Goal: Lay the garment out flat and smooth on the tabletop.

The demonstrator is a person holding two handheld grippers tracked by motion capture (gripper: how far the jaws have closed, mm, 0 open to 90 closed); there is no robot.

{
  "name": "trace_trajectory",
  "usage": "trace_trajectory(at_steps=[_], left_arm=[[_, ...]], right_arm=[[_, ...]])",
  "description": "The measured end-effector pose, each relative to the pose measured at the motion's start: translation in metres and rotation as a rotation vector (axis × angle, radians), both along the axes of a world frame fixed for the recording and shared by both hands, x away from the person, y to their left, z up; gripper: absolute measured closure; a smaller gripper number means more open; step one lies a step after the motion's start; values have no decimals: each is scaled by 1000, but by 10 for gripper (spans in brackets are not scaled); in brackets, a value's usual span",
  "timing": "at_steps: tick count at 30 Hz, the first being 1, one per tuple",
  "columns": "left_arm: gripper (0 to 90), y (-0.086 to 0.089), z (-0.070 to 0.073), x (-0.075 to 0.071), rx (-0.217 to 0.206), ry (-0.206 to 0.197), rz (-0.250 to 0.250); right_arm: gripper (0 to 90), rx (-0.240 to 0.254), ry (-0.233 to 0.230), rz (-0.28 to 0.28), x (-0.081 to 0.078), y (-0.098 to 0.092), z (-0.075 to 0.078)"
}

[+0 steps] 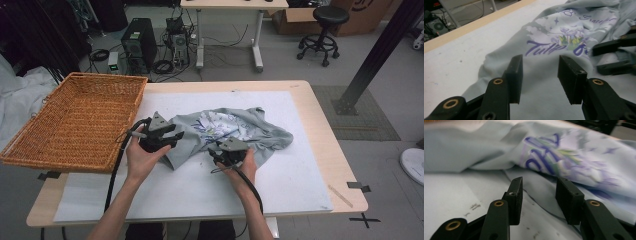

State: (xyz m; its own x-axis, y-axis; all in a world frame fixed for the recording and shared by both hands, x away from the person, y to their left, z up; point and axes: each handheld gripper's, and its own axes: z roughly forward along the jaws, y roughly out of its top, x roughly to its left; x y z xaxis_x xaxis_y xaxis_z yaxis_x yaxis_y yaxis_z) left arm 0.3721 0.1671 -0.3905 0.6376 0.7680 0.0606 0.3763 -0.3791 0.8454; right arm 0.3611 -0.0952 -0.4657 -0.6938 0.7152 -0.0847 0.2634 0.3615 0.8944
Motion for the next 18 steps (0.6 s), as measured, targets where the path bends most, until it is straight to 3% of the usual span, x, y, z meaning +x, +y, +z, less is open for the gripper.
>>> trace_trajectory(at_steps=[1,3,4,5,8,10,11,12,14,16,18], left_arm=[[565,2,0,-2,-8,8,-1],[564,3,-1,-3,-9,11,2],[564,3,-1,-3,-9,11,2],[564,4,-1,-3,-10,13,5],[563,7,0,-3,-16,8,18],[563,10,2,-3,-20,3,23],[564,14,2,-2,-23,-1,35],[564,14,2,-2,-23,-1,35],[564,17,2,2,-27,6,51],[564,18,1,4,-30,12,62],[561,18,-1,5,-34,19,61]], right_arm=[[608,-63,12,29,6,8,-3],[714,-57,6,27,9,9,-3],[714,-57,6,27,9,9,-3],[861,6,63,16,12,5,-2],[876,118,160,17,8,-5,1],[878,138,175,25,4,-9,5],[878,140,186,46,-9,-20,12],[878,140,186,46,-9,-20,12],[878,150,188,44,-26,-37,21],[877,185,184,15,-41,-54,29],[878,198,181,-49,-67,-88,40]])
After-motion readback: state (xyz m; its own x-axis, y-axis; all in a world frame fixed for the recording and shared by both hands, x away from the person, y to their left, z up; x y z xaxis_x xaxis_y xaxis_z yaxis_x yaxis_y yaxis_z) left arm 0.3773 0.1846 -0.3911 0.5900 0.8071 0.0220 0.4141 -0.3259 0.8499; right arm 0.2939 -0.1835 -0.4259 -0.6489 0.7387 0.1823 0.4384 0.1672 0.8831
